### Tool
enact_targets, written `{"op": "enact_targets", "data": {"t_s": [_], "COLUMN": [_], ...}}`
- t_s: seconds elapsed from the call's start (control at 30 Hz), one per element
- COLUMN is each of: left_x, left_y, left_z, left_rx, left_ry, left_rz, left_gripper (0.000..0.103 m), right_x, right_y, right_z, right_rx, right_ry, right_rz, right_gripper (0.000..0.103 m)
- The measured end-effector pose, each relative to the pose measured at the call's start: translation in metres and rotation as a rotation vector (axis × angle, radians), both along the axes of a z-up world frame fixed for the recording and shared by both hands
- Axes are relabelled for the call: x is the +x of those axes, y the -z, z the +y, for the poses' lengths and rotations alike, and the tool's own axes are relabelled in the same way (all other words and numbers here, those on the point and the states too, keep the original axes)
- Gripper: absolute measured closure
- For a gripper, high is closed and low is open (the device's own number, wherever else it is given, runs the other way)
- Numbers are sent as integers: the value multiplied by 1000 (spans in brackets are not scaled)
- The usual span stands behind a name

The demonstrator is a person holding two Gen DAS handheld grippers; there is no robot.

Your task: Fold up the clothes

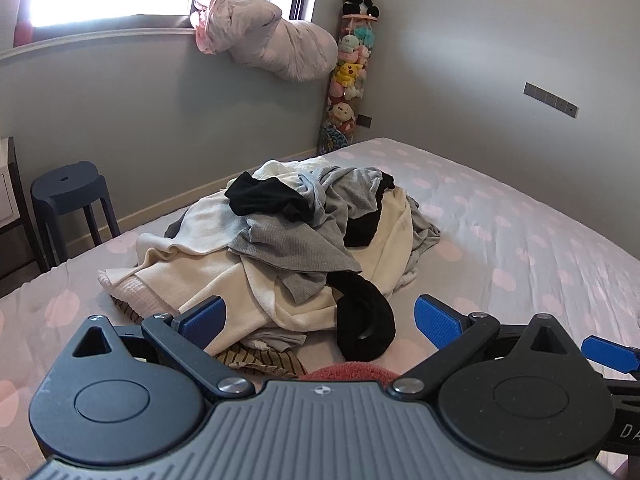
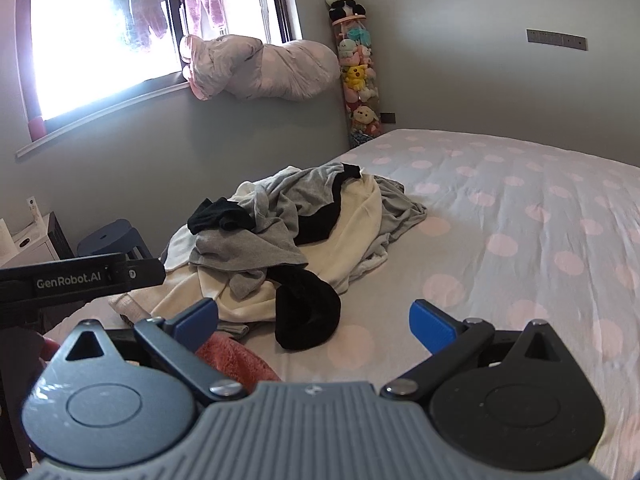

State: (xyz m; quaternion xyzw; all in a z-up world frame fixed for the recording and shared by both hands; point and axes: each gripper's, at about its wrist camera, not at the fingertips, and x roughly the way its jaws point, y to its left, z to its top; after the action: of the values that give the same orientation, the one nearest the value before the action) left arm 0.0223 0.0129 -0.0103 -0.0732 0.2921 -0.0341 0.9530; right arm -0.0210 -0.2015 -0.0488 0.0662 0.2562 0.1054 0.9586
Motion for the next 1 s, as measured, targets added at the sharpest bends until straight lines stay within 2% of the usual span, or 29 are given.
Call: {"op": "enact_targets", "data": {"t_s": [0.1, 0.23, 0.37, 0.47, 0.57, 0.6, 0.63, 0.67, 0.7, 0.8, 0.87, 0.9, 0.93, 1.0], "left_x": [15, 41, 73, 98, 128, 137, 146, 154, 161, 180, 191, 197, 203, 214], "left_y": [1, 4, 9, 14, 22, 26, 29, 32, 35, 45, 52, 56, 59, 63], "left_z": [12, 29, 43, 49, 50, 51, 52, 53, 53, 52, 54, 56, 58, 61], "left_rx": [-32, -5, 47, 99, 132, 135, 137, 142, 151, 177, 172, 165, 154, 124], "left_ry": [-37, -83, -58, 5, 25, 28, 32, 37, 47, 76, 89, 93, 98, 107], "left_rz": [4, -1, -2, -16, 31, 43, 55, 65, 71, 87, 107, 120, 132, 148], "left_gripper": [1, 1, 4, 4, 4, 5, 6, 6, 6, 8, 12, 14, 20, 21], "right_x": [26, 64, 103, 131, 159, 168, 178, 189, 200, 229, 245, 252, 259, 270], "right_y": [2, 6, 16, 26, 39, 43, 48, 52, 56, 67, 75, 79, 83, 90], "right_z": [0, 3, 13, 24, 38, 43, 48, 53, 59, 75, 86, 90, 95, 101], "right_rx": [-6, -8, 2, -8, -26, -28, -31, -38, -49, -53, -53, -53, -52, -32], "right_ry": [-32, -80, -125, -158, -194, -209, -223, -236, -246, -295, -324, -339, -353, -373], "right_rz": [17, 41, 62, 82, 102, 108, 115, 122, 130, 137, 142, 149, 157, 178], "right_gripper": [1, 1, 1, 1, 1, 6, 17, 22, 26, 27, 33, 40, 45, 50]}}
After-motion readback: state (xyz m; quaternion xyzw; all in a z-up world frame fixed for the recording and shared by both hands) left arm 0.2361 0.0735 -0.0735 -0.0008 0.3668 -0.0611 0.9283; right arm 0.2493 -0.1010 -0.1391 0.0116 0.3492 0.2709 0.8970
